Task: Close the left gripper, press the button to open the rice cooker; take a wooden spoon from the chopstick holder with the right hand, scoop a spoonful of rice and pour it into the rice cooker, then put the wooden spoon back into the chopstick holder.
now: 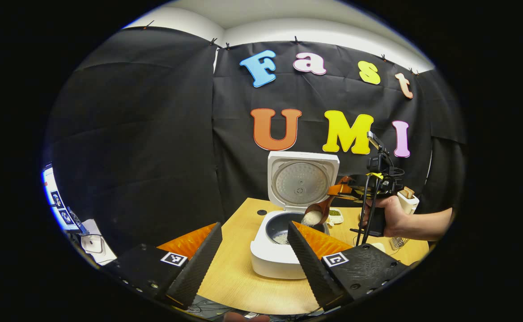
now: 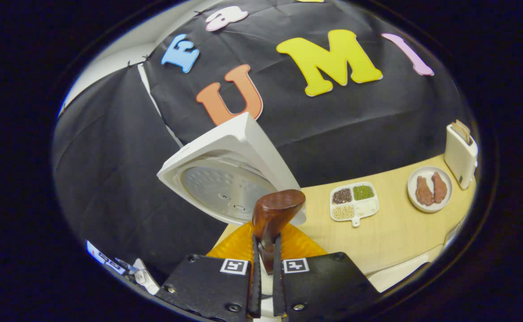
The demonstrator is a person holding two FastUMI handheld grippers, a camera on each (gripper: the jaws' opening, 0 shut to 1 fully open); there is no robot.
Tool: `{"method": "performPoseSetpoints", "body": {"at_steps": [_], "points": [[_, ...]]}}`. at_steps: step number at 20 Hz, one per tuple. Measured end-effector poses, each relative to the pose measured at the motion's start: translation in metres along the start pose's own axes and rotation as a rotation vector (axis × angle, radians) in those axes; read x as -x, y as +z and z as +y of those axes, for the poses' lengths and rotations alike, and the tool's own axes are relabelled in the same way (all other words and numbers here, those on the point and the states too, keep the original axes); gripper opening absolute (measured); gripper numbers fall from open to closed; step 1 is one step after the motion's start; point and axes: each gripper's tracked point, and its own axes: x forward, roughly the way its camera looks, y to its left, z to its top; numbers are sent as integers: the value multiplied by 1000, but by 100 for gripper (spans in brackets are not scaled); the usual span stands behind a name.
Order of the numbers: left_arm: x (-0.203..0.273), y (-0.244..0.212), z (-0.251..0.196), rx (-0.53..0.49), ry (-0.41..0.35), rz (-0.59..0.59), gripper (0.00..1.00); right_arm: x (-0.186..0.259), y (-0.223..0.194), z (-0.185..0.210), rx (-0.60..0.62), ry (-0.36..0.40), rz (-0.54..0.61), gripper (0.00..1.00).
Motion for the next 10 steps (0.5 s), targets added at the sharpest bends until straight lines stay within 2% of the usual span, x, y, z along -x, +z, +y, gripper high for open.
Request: {"method": "performPoseSetpoints", "body": {"at_steps": [10], "points": [[0,4,5,33,-1,-25,94,15,14,62,512,43,-116,16]]}}
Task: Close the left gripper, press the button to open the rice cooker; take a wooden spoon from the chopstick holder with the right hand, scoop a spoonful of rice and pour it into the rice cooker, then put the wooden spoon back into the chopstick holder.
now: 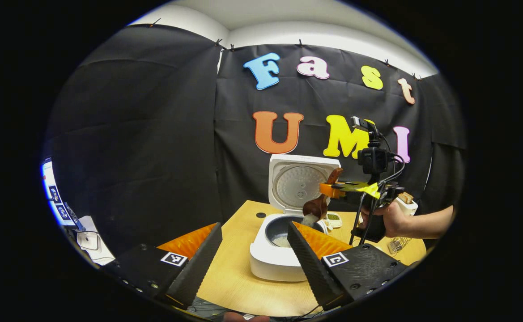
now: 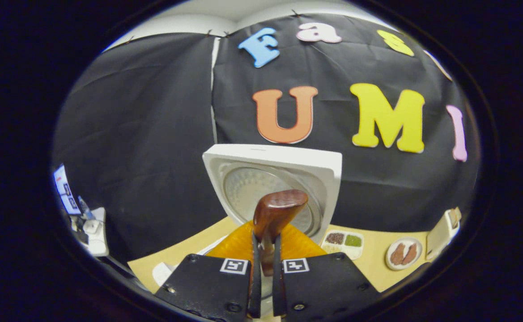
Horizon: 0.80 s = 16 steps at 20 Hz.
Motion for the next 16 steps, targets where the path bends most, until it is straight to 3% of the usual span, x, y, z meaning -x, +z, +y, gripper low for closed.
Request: {"method": "performPoseSetpoints", "body": {"at_steps": [3,8,12,16], "points": [[-1,0,3,9,4,-8,94,2,10,19,144,31,-47,15],[2,1,10,12,16,-17,94,13,17,34,237,55,-81,15],[7,3,15,35,27,-26,94,18,17,33,213,52,-88,15],[7,6,13,53,23,-34,94,26,23,22,104,48,-87,15]]}}
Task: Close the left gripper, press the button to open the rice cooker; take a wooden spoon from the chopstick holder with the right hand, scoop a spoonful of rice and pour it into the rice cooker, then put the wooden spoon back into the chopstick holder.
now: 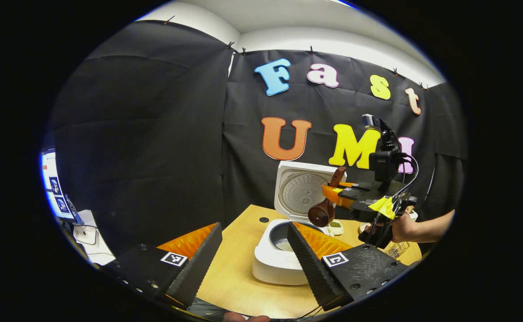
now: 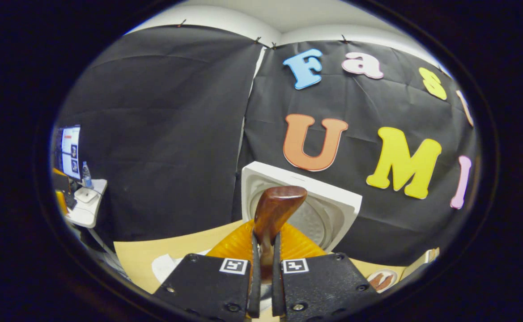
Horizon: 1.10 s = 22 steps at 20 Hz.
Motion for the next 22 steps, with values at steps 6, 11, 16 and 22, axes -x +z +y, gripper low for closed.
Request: {"method": "performPoseSetpoints", "body": {"at_steps": [6,11,16,22], "points": [[0,3,-23,-23,-54,-4,94,29,15,-31,-258,-19,10,16],[-4,7,-60,-26,-142,-8,94,83,27,-88,-470,-84,-6,15],[-8,8,-98,-51,-228,-15,94,159,3,-176,-568,-250,-8,15],[-22,13,-142,-60,-301,-12,94,271,-55,-297,-611,-547,8,15]]}}
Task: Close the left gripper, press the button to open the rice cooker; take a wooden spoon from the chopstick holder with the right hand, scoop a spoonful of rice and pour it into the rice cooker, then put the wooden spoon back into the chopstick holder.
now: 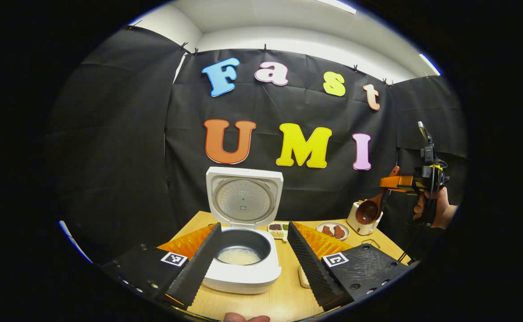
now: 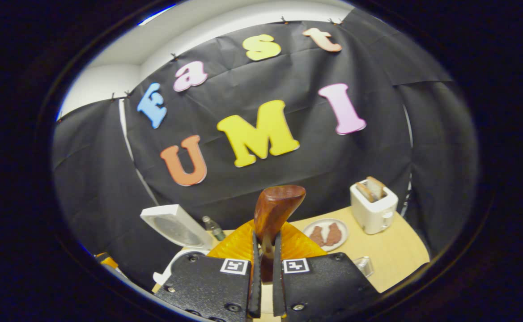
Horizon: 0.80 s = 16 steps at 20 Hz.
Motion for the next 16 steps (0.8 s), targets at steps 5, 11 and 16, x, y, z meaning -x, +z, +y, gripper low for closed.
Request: {"method": "performPoseSetpoints", "body": {"at_steps": [5,11,16], "points": [[-16,7,-31,1,-43,-10,94,-2,-18,-90,-43,-144,23,15],[-32,10,-48,-3,-49,18,94,-30,-69,-154,-42,-230,84,15],[-47,6,-57,-8,-45,51,94,-60,-113,-185,-64,-257,135,15]]}}
